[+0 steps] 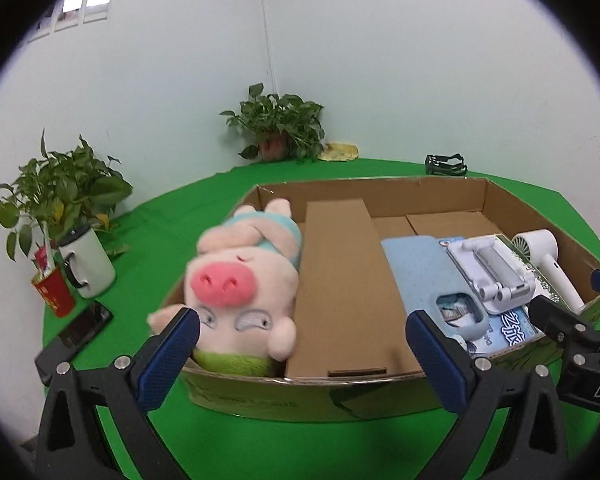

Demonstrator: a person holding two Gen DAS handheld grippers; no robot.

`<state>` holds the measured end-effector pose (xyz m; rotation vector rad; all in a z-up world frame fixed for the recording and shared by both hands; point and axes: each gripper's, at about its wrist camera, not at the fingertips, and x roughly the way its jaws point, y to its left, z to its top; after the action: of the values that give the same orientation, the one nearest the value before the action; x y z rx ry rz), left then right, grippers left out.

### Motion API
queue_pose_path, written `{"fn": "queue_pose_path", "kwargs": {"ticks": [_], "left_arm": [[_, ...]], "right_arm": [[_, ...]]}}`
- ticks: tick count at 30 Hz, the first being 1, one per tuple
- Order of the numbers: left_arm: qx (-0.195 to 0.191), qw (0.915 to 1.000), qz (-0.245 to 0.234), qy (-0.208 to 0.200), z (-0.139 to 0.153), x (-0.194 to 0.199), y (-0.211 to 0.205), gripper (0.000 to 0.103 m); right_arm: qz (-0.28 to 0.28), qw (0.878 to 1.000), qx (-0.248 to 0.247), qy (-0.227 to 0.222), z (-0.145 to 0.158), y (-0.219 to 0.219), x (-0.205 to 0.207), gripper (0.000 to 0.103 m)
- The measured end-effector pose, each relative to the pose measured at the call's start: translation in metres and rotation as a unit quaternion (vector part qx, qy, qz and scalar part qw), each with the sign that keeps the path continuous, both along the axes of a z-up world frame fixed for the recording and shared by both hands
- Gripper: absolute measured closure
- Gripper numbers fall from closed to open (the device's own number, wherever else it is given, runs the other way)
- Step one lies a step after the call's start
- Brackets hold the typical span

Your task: Organize objects

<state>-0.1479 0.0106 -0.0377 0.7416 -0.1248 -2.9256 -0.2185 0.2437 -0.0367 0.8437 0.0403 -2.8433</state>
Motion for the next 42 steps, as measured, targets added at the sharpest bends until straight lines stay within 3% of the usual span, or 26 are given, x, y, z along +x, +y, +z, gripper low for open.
{"fn": "queue_pose_path", "kwargs": {"ticks": [4, 11, 42], "left_arm": [[-0.003, 0.9997, -0.009, -0.022, -0.013, -0.006, 0.007, 0.001], [0.035, 0.9991, -0.008, -0.024, -0.016, -0.009, 0.002, 0.001], [0.039, 0.9987, -0.012, -0.029, -0.015, -0.009, 0.003, 0.001]], "right_arm": [[-0.013, 1.0, 0.009, -0.002, -0.012, 0.002, -0.002, 0.0], [-0.012, 0.999, 0.033, 0.025, -0.018, -0.005, 0.004, 0.0], [-0.012, 0.999, 0.033, 0.022, -0.009, -0.012, 0.007, 0.0]]}}
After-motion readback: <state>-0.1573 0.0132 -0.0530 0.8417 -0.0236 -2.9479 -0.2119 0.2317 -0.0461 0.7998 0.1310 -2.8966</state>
